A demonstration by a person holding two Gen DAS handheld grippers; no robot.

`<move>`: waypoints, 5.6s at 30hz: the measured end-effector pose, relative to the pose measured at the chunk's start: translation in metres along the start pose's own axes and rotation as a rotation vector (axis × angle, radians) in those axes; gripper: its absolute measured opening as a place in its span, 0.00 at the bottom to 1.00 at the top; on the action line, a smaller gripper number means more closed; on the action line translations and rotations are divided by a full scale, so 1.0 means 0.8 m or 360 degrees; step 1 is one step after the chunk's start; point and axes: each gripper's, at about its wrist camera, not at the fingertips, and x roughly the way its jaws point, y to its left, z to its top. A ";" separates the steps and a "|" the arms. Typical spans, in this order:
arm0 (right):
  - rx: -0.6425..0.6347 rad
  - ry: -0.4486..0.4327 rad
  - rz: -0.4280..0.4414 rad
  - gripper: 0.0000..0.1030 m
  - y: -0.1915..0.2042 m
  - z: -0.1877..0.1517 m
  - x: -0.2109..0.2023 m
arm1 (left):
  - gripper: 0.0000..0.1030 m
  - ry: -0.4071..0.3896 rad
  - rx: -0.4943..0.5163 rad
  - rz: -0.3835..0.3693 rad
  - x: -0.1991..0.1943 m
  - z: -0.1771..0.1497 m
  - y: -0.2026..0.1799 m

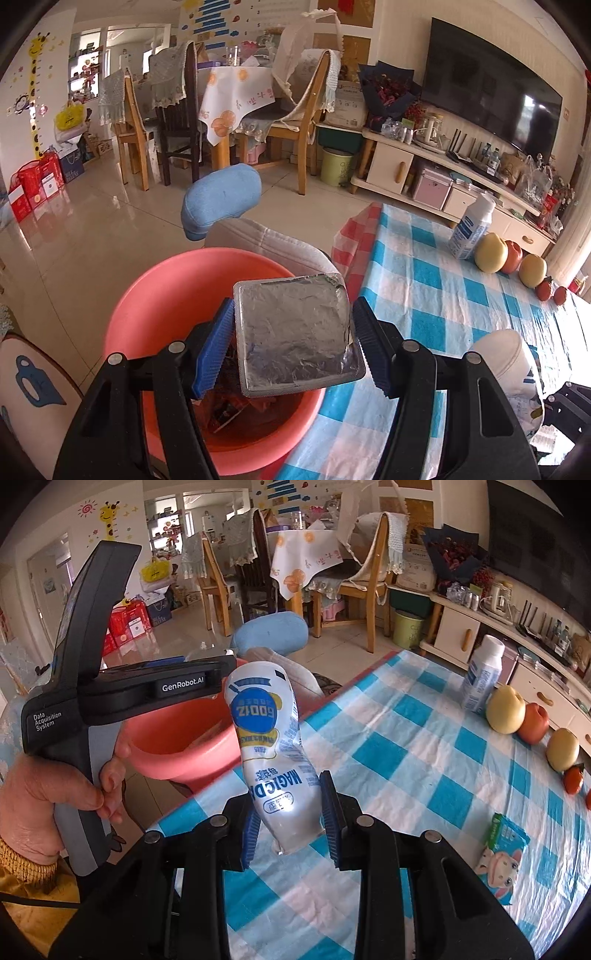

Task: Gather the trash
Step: 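Carry the foil tray and MAGICDAY pouch over the pink bucket and open both tools, then bring both empty tools back over the table, then grasp the blue cartoon snack packet with the left tool while the right tool grasps the milk carton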

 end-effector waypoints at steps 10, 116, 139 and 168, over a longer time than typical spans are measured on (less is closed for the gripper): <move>-0.0136 0.0056 0.0079 0.31 0.057 0.048 0.066 | 0.63 0.0031 -0.0203 0.0088 0.012 0.007 0.070; 0.0359 -0.0317 -0.0539 0.92 -0.184 -0.157 -0.167 | 0.86 0.0259 0.0796 -0.0120 -0.028 -0.149 -0.227; 0.0662 -0.0250 -0.0332 0.92 -0.305 -0.225 -0.223 | 0.86 0.0624 0.0451 -0.0974 -0.061 -0.222 -0.312; 0.0724 -0.0020 -0.0140 0.92 -0.315 -0.244 -0.178 | 0.86 0.0504 0.0728 -0.0731 0.011 -0.139 -0.413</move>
